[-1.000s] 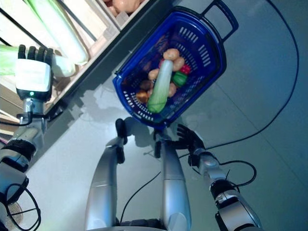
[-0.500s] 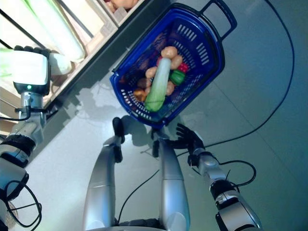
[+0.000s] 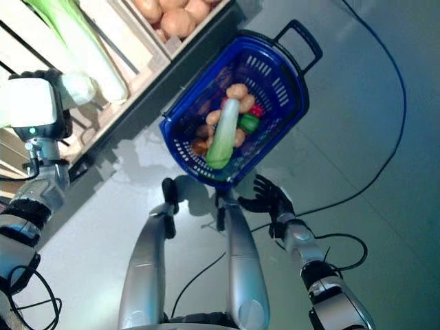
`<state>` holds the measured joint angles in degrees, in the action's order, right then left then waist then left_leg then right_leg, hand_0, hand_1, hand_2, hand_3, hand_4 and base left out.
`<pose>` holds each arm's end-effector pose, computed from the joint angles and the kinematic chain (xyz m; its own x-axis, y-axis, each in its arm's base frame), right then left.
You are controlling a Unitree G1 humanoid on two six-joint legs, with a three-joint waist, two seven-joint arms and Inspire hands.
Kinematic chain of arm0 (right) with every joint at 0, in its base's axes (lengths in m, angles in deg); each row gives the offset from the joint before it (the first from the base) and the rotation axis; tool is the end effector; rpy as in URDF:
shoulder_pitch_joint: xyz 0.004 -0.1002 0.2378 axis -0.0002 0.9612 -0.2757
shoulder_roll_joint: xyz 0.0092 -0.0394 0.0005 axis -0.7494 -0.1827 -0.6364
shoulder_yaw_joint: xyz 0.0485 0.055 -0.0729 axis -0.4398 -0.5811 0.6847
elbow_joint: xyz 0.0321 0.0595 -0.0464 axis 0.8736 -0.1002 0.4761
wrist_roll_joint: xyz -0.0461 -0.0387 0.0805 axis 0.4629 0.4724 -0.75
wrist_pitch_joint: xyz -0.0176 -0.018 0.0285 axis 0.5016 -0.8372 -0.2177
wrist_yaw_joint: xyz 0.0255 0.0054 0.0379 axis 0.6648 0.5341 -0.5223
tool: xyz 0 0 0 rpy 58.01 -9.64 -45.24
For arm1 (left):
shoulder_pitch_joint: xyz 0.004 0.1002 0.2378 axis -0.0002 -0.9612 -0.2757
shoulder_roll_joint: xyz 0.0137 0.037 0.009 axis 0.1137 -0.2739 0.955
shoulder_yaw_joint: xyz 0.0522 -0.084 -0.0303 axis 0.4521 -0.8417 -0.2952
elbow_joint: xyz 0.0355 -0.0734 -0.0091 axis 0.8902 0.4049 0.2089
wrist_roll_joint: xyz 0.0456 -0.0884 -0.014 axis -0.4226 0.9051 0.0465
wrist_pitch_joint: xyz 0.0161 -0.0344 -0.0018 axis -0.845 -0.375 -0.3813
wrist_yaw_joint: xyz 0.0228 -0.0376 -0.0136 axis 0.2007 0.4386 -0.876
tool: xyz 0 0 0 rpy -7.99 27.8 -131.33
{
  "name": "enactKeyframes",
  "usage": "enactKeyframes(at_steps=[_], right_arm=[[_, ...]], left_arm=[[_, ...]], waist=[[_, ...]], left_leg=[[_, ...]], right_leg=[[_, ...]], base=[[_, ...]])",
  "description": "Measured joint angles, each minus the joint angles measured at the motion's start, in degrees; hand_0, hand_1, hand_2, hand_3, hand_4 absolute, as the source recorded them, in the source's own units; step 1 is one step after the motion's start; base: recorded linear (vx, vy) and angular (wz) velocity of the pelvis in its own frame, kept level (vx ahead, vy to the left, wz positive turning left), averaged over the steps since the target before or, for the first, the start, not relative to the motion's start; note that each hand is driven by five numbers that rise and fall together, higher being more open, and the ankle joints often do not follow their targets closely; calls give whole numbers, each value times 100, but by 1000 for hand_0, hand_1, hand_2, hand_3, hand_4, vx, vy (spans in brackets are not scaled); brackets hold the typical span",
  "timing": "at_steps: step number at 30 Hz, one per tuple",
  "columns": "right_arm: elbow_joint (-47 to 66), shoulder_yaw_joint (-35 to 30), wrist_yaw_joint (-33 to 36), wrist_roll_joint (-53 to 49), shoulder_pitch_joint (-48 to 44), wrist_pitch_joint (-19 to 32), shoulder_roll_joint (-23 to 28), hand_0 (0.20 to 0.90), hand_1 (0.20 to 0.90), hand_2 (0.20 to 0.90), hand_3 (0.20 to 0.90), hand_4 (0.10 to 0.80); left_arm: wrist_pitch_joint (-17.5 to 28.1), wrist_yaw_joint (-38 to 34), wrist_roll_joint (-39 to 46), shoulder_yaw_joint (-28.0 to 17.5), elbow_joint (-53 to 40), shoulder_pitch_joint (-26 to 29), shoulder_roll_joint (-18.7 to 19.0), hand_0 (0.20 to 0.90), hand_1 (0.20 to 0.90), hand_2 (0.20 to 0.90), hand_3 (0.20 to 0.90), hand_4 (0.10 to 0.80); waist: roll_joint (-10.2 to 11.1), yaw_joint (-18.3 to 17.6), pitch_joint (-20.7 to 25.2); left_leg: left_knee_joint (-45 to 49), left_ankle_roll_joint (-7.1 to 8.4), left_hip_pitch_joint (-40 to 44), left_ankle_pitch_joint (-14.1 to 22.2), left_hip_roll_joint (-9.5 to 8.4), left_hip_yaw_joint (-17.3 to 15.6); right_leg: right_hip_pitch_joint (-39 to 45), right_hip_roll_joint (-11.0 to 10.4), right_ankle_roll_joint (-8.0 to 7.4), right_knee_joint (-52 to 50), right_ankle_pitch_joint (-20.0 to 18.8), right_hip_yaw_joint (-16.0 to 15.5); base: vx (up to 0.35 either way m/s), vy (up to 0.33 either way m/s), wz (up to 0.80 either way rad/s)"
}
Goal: Put vegetables into the basket
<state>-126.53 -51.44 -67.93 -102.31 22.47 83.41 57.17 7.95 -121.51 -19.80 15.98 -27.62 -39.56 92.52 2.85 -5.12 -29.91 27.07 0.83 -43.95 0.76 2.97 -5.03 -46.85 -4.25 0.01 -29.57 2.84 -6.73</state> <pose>0.2436 -0.2243 -0.0017 0.9561 0.0472 -0.2892 -0.0279 0.9971 0.0705 0.3126 0.2956 0.1354 0.6428 0.2273 0.7315 -0.7138 -0.1689 0.6797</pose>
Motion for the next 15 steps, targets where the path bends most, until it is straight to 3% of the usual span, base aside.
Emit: enactKeyframes(at_steps=[6, 8, 11, 15], right_arm=[[800, -11, 229, -1, 613, 172, -94, 900, 900, 900, 900, 800], [1038, -39, 349, 14, 860, 277, -171, 900, 900, 900, 900, 800], [1294, -282, 411, 68, 1041, 287, -339, 900, 900, 900, 900, 800], [1609, -691, 449, 384, 1305, 289, -521, 900, 900, 900, 900, 800]], left_arm=[[640, -295, 911, -961, -1109, -1180, -116, 300, 300, 300, 300, 400], [983, -364, 1194, -1505, -1685, -1631, -506, 300, 300, 300, 300, 400], [1306, -376, 1500, -1924, -2259, -2168, -871, 300, 300, 300, 300, 400], [2290, 190, 2483, -2526, -3207, -3106, -1773, 300, 300, 300, 300, 400]], waist=[[-2, 61, 0], [-3, 182, 1], [-23, 327, 7], [-86, 505, 20]], left_leg=[[-696, 71, 993, -127, -12, 20], [-1084, 91, 1478, -249, -21, 40], [-1480, 108, 1895, -360, -18, 124], [-2124, 97, 2633, -528, -7, 225]], right_leg=[[909, 0, 11, 412, 16, -143], [1334, 2, 26, 646, 21, -222], [1701, 5, 19, 886, 39, -305], [2458, 26, -2, 1380, 14, -529]], base=[[75, -59, 2], [113, -17, 13], [112, -3, 12], [175, -57, 20]])
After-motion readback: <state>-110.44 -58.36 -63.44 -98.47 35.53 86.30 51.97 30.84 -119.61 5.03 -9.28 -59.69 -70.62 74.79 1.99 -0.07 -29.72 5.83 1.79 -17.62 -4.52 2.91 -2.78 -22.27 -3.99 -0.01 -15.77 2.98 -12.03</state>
